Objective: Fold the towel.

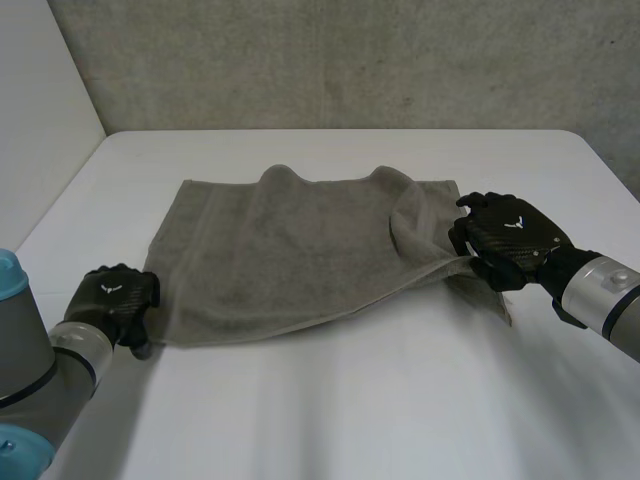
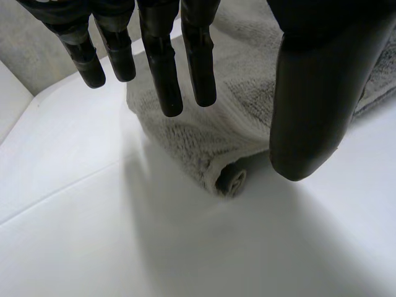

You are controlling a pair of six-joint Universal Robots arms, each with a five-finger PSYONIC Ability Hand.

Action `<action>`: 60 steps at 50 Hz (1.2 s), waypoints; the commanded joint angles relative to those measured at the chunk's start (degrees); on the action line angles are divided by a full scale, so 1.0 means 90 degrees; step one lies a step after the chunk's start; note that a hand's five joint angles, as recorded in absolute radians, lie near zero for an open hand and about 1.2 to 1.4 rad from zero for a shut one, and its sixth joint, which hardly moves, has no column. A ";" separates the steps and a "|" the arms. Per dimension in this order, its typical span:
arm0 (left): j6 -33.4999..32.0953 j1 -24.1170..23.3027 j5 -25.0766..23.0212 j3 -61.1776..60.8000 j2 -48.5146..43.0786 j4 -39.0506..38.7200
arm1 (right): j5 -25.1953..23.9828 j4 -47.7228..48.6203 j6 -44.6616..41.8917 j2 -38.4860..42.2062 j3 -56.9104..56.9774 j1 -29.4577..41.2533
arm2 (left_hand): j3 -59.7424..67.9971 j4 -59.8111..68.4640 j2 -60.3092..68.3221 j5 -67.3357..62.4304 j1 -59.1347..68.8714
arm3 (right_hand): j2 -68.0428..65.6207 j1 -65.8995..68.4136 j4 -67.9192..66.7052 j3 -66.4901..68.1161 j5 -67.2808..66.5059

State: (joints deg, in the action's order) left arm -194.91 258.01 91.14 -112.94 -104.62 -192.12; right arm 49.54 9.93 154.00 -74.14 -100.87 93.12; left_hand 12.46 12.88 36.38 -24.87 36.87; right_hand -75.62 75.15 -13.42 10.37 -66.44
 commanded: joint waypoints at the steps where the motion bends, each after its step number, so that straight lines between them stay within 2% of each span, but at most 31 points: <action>1: -0.0003 0.0091 0.0020 -0.0010 -0.0074 -0.0040 | -0.0016 0.0000 -0.0002 0.0005 -0.0003 -0.0005 | -0.0273 -0.0320 -0.0346 0.0178 -0.0401 | -0.0487 0.0539 0.0380 -0.0041 -0.0396; 11: -0.0003 0.0092 0.0049 0.0146 -0.0465 -0.0244 | -0.0016 0.0010 -0.0022 0.0025 -0.0003 -0.0005 | -0.0273 -0.0320 -0.0199 0.0031 -0.0254 | -0.0487 0.0539 0.0380 -0.0041 -0.0396; 13: -0.0003 0.0092 0.0049 0.0195 -0.0514 -0.0313 | -0.0016 0.0000 -0.0032 0.0025 -0.0003 -0.0014 | -0.0273 -0.0320 0.0364 -0.0531 0.0309 | -0.0487 0.0539 0.0380 -0.0041 -0.0396; 15: -0.0003 0.0101 0.0049 0.0282 -0.0650 -0.0430 | -0.0006 0.0010 -0.0032 0.0025 -0.0003 -0.0024 | -0.0273 -0.0320 0.2224 -0.2392 0.2169 | -0.0487 0.0539 0.0380 -0.0041 -0.0396; 19: -0.0003 0.0101 0.0039 0.0409 -0.0864 -0.0508 | 0.0023 0.0010 -0.0022 0.0035 -0.0003 -0.0063 | -0.0273 -0.0320 0.2846 -0.3014 0.2791 | -0.0487 0.0539 0.0380 -0.0041 -0.0396; 20: 0.0006 0.0111 0.0039 0.0477 -0.0972 -0.0518 | 0.0042 0.0020 -0.0022 0.0035 0.0007 -0.0083 | -0.0273 -0.0320 0.3811 -0.3979 0.3757 | -0.0487 0.0539 0.0380 -0.0041 -0.0396; 21: 0.0007 0.0111 0.0039 0.0478 -0.0973 -0.0518 | 0.0043 0.0020 -0.0022 0.0035 0.0007 -0.0083 | -0.0273 -0.0320 0.3821 -0.3989 0.3766 | -0.0487 0.0539 0.0380 -0.0041 -0.0396; 22: 0.0007 0.0130 0.0039 0.0536 -0.1040 -0.0518 | 0.0052 0.0010 -0.0012 0.0035 0.0026 -0.0102 | -0.0273 -0.0320 0.4836 -0.5004 0.4782 | -0.0487 0.0539 0.0380 -0.0041 -0.0396; 29: 0.0026 0.0218 -0.0020 0.0605 -0.0875 -0.0518 | 0.0247 -0.0330 -0.0002 -0.0063 0.0182 -0.0394 | -0.0273 -0.0320 0.4847 -0.5014 0.4792 | -0.0487 0.0539 0.0380 -0.0041 -0.0396; 39: 0.0055 0.0394 -0.0341 0.0693 0.0656 -0.0421 | 0.0131 -0.1571 -0.0080 -0.0336 0.0329 -0.0630 | -0.0273 -0.0320 0.4847 -0.5014 0.4792 | -0.0487 0.0539 0.0380 -0.0041 -0.0396; 52: 0.0104 0.0375 -0.0889 0.0527 0.1068 0.0185 | -0.0055 -0.1533 0.0183 -0.0453 -0.0110 -0.0561 | -0.0273 -0.0320 0.4847 -0.5014 0.4792 | -0.0487 0.0539 0.0380 -0.0041 -0.0396; 54: 0.0104 0.0413 -0.1093 0.0313 0.1059 0.0253 | -0.0045 -0.1319 0.0183 -0.0453 -0.0208 -0.0581 | -0.0273 -0.0320 0.4847 -0.5014 0.4792 | -0.0487 0.0539 0.0380 -0.0041 -0.0396; 60: 0.0114 0.0647 -0.1123 0.0283 0.1058 0.0263 | -0.0045 -0.0782 0.0193 -0.0405 -0.0481 -0.0571 | -0.0273 -0.0320 0.4847 -0.5014 0.4792 | -0.0364 0.0416 0.0380 -0.0041 -0.0273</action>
State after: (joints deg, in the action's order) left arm -193.92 261.92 81.61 -109.72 -94.95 -189.82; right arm 49.05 -1.49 155.76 -78.20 -103.03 87.99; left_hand 12.46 12.88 76.84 -66.83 75.28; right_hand -75.62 75.16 -13.42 10.37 -67.47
